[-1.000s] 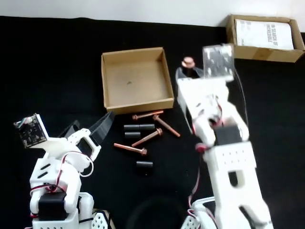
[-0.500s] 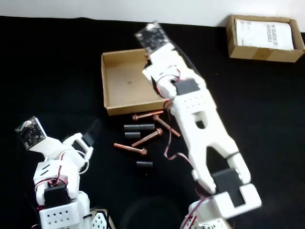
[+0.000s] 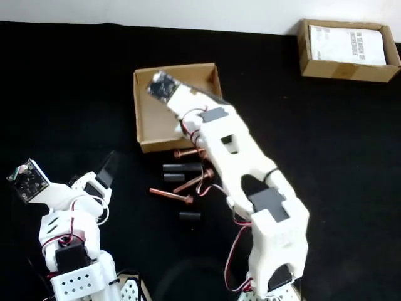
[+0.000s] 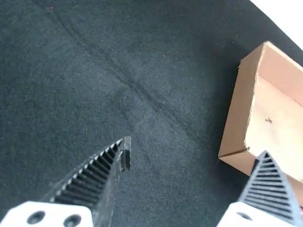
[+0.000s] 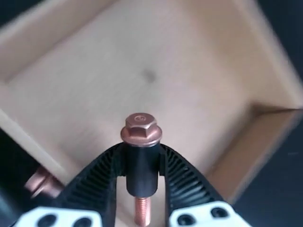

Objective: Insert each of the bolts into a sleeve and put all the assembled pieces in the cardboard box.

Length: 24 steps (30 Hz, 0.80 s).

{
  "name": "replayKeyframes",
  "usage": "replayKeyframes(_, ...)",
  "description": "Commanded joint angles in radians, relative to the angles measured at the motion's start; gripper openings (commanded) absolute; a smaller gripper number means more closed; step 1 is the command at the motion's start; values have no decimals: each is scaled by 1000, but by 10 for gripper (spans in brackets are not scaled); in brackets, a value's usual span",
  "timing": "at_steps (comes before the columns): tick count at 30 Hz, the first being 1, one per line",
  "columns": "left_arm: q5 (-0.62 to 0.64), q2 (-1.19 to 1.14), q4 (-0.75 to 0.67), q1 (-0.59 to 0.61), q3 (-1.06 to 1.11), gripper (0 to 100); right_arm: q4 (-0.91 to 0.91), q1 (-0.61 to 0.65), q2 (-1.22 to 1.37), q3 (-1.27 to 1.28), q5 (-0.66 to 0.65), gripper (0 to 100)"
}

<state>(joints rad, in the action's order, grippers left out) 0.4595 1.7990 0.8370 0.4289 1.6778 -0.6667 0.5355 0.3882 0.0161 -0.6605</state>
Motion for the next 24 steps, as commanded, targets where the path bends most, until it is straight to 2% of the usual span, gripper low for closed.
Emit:
replayKeyframes(1, -3, -4, -3, 12, 19, 386, -33, 18, 2, -76, -15, 10)
replayKeyframes(7, -3, -4, -3, 12, 19, 386, -88, 27, 8, -76, -14, 126)
replayKeyframes(13, -3, -4, -3, 10, 19, 386, -151, 41, -56, -163, 6, 127)
replayKeyframes(20, -5, -5, -3, -1, 19, 386, -561, 88, -249, -236, 252, 127)
replayKeyframes(24, -5, -5, -2, -1, 19, 386, -717, 120, -360, -225, 358, 127)
